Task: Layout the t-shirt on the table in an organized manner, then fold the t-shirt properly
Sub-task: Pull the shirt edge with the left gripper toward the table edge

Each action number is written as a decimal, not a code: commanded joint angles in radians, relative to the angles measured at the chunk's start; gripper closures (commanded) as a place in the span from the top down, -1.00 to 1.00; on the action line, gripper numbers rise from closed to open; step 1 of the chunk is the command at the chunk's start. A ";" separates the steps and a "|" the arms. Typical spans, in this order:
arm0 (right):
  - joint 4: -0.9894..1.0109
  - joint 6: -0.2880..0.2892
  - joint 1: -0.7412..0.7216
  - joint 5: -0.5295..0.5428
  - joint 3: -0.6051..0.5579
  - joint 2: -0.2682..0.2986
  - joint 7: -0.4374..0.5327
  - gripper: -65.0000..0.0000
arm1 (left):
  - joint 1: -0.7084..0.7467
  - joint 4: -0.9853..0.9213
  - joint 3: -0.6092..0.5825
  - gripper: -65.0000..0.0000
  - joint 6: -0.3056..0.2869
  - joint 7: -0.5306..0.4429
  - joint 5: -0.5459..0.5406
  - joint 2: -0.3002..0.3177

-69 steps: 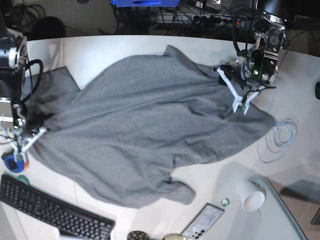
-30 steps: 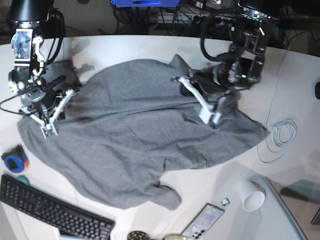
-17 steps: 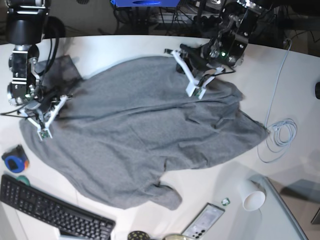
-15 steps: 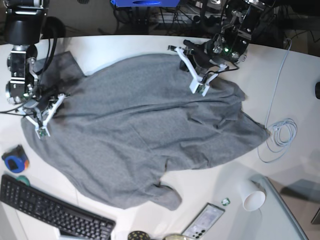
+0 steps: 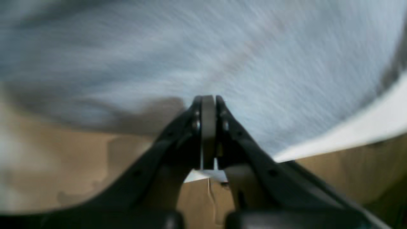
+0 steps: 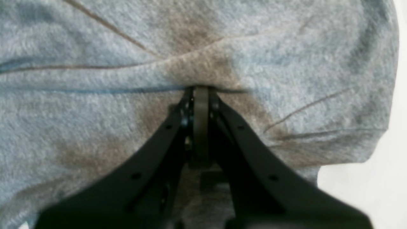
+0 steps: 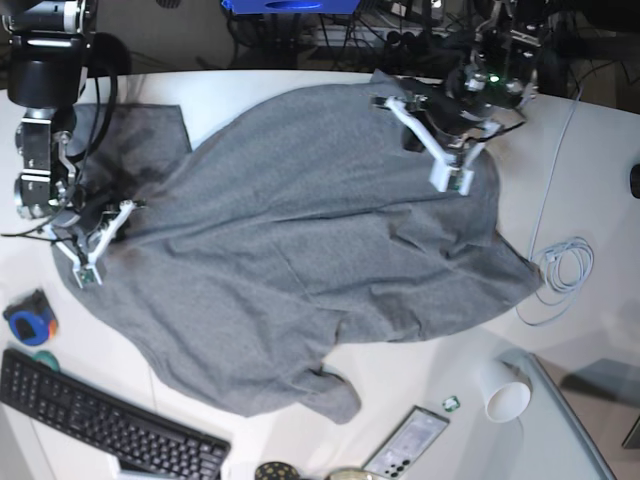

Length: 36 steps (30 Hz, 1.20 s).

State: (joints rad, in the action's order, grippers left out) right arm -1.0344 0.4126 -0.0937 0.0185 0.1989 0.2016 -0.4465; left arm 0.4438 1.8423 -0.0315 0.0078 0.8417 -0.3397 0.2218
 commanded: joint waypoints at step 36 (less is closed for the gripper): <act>-0.521 0.004 0.265 -0.022 -0.123 0.022 -0.035 -0.98 | 0.026 -0.149 0.045 0.71 -0.002 -0.002 -0.264 -0.057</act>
State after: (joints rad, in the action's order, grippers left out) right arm -1.5394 0.4198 0.1818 -0.0086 0.0734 0.2127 -0.4984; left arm 0.4599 1.6791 0.0063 0.0059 0.8467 -0.5972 0.1566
